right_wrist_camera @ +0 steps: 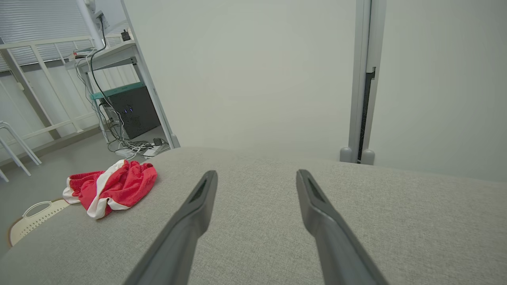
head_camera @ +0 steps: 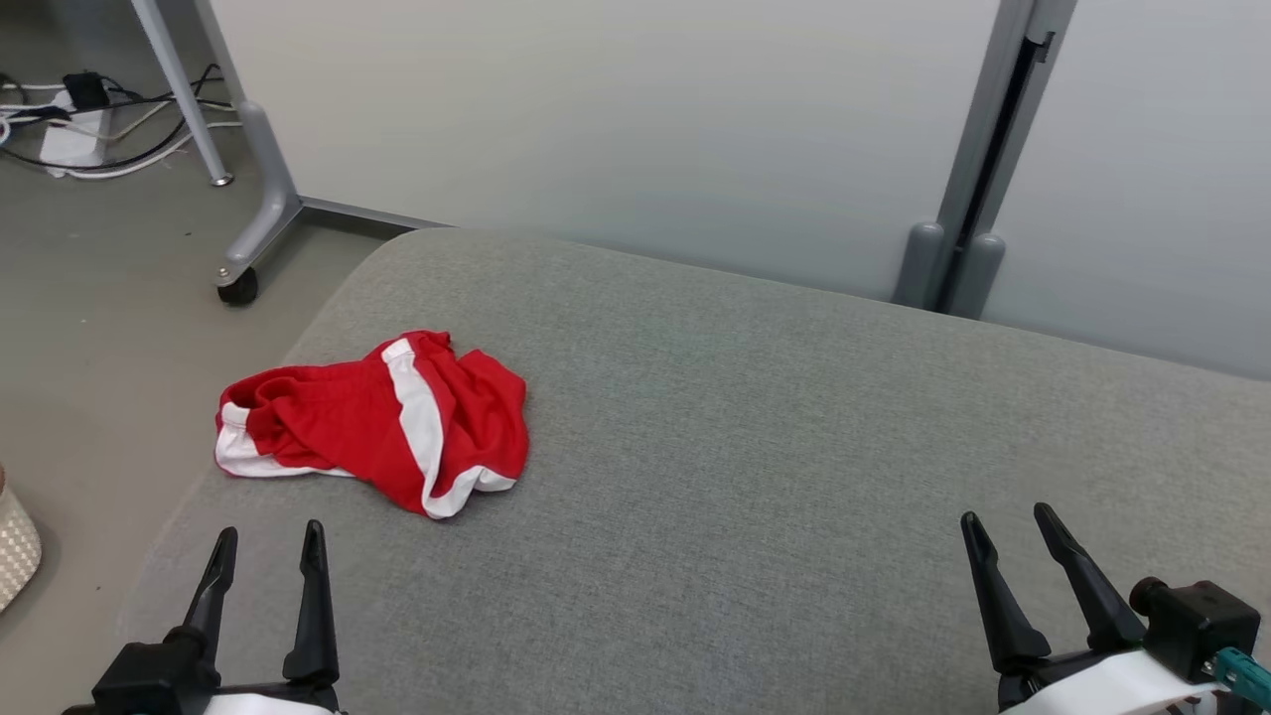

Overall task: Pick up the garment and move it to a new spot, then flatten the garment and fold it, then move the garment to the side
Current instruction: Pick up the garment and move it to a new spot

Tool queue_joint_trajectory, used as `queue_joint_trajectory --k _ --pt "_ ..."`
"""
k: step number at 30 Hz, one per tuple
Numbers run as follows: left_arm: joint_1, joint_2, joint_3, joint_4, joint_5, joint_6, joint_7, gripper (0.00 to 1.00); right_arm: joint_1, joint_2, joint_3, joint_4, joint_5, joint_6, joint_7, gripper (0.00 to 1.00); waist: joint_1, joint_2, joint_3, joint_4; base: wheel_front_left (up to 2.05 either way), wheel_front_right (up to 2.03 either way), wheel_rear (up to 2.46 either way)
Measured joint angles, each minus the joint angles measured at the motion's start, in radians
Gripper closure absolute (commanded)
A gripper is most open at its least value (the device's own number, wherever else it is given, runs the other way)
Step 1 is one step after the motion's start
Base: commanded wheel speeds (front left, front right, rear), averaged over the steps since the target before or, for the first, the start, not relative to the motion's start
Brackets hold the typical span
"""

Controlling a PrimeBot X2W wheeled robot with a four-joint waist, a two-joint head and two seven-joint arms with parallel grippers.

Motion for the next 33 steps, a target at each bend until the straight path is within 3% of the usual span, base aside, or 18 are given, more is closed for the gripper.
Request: queue_joint_trajectory --k 9,18,26,33 --pt "0.003 0.013 0.004 -0.015 -0.018 0.005 0.038 0.0 -0.004 0.004 0.013 0.002 -0.003 0.0 0.004 0.0 0.0 0.0 0.004 0.039 0.0 0.0 0.0" --pt "-0.208 0.068 0.027 0.001 -0.119 -0.038 0.261 0.0 -0.081 -0.041 0.018 -0.048 -0.009 0.0 0.018 0.0 0.0 0.0 0.082 0.012 0.0 0.0 0.0" --pt "-0.483 0.152 0.058 0.158 -0.218 -0.09 0.504 0.0 -0.163 -0.082 0.02 -0.091 -0.012 0.0 0.042 0.0 0.0 0.0 0.195 -0.045 0.0 0.0 0.0" --pt "-0.64 0.201 0.093 0.386 -0.304 -0.141 0.625 0.0 -0.221 -0.101 0.024 -0.116 -0.013 0.0 0.049 0.0 0.0 0.0 0.29 -0.125 0.0 0.0 0.0"
